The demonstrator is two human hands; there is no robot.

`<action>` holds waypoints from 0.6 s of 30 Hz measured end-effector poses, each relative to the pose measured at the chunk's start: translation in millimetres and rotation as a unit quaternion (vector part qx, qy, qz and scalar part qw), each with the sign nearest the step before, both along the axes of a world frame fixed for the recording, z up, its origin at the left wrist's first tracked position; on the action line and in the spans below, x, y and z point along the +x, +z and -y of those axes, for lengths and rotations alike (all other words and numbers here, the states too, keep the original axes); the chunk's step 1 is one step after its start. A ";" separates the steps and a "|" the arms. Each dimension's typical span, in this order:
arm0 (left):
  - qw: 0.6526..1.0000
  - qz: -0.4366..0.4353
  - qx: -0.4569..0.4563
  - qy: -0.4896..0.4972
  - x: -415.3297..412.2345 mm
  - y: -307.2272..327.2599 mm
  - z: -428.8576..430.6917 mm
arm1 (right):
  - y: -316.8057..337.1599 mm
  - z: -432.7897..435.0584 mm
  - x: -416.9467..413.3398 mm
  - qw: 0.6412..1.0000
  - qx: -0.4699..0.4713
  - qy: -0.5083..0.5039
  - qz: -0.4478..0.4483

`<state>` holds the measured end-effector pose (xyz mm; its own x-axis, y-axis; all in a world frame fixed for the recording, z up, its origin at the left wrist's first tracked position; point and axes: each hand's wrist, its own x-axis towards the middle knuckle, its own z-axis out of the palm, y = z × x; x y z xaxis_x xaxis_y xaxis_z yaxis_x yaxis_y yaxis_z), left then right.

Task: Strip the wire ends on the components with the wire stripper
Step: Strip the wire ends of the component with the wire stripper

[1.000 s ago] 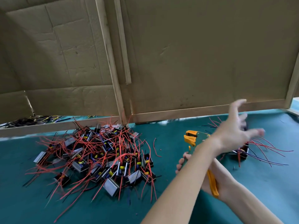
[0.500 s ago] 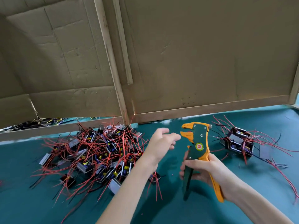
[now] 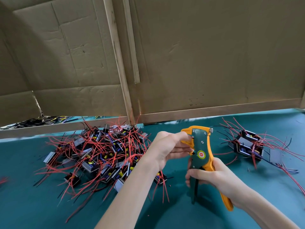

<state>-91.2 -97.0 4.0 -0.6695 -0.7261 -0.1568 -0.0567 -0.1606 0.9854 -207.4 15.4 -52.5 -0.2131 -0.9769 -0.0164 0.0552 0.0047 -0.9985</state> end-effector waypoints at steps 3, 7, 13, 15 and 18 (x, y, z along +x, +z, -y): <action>0.999 0.017 -0.036 0.016 -1.0 1.4 -2.0 | 0.1 -0.6 1.2 1.000 -0.004 -0.002 -0.014; 0.997 0.024 -0.073 0.019 -2.5 -0.5 -2.3 | -0.1 0.1 1.0 1.000 -0.009 -0.005 -0.008; 0.997 0.027 -0.061 -0.041 10.9 3.3 13.2 | -1.5 1.6 -5.2 0.998 -0.004 0.010 0.056; 0.988 0.080 -0.127 -0.021 24.1 4.5 27.0 | -1.0 3.1 -7.0 0.997 -0.004 0.014 0.079; 0.917 0.246 -0.314 0.000 46.1 1.8 48.7 | -2.0 4.6 -9.6 0.994 0.001 0.012 0.107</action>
